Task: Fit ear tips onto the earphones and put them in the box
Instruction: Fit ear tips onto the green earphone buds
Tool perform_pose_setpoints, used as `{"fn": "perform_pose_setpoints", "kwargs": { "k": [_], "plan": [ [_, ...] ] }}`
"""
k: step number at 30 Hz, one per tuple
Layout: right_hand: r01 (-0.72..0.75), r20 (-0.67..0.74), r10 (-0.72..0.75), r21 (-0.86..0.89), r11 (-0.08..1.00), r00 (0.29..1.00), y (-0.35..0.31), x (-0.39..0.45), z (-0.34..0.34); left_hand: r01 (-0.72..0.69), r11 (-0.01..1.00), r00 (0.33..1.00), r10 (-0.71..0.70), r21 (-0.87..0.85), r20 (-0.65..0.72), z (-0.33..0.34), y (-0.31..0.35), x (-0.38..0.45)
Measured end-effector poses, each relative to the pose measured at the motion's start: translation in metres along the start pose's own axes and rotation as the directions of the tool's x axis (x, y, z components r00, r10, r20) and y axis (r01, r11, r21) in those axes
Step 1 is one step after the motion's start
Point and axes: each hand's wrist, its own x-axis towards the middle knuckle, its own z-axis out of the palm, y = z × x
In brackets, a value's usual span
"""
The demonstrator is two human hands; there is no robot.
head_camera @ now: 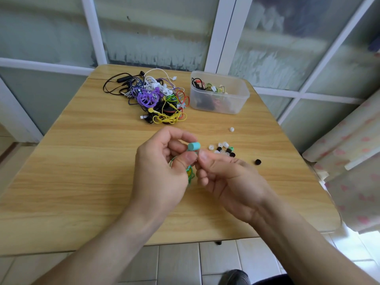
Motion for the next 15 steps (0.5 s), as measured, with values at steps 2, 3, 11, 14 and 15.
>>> {"fn": "perform_pose_setpoints", "kwargs": {
  "k": [2, 3, 11, 14, 15],
  "plan": [
    [-0.122, 0.045, 0.117, 0.133, 0.984, 0.992, -0.003, -0.002, -0.001, -0.059, 0.998, 0.998, 0.059, 0.033, 0.019, 0.001, 0.002, -0.002],
    [-0.157, 0.066, 0.147, 0.183, 0.971, 0.987, -0.004, -0.002, -0.002, -0.084, 0.995, 0.996, 0.083, 0.050, 0.024, 0.002, 0.002, -0.002],
    [0.277, 0.046, -0.274, -0.241, 0.930, 0.961, -0.001, -0.002, -0.010, -0.006, 0.996, 1.000, 0.008, -0.090, 0.027, 0.000, -0.001, 0.009],
    [0.424, 0.072, -0.438, -0.433, 0.796, 0.896, -0.004, 0.001, -0.017, 0.079, 0.982, 0.996, -0.070, -0.171, 0.058, 0.000, -0.005, 0.011],
    [0.446, 0.091, -0.460, -0.466, 0.764, 0.883, -0.005, 0.001, -0.018, 0.101, 0.976, 0.994, -0.089, -0.192, 0.071, 0.000, -0.005, 0.011]
  ]
}}
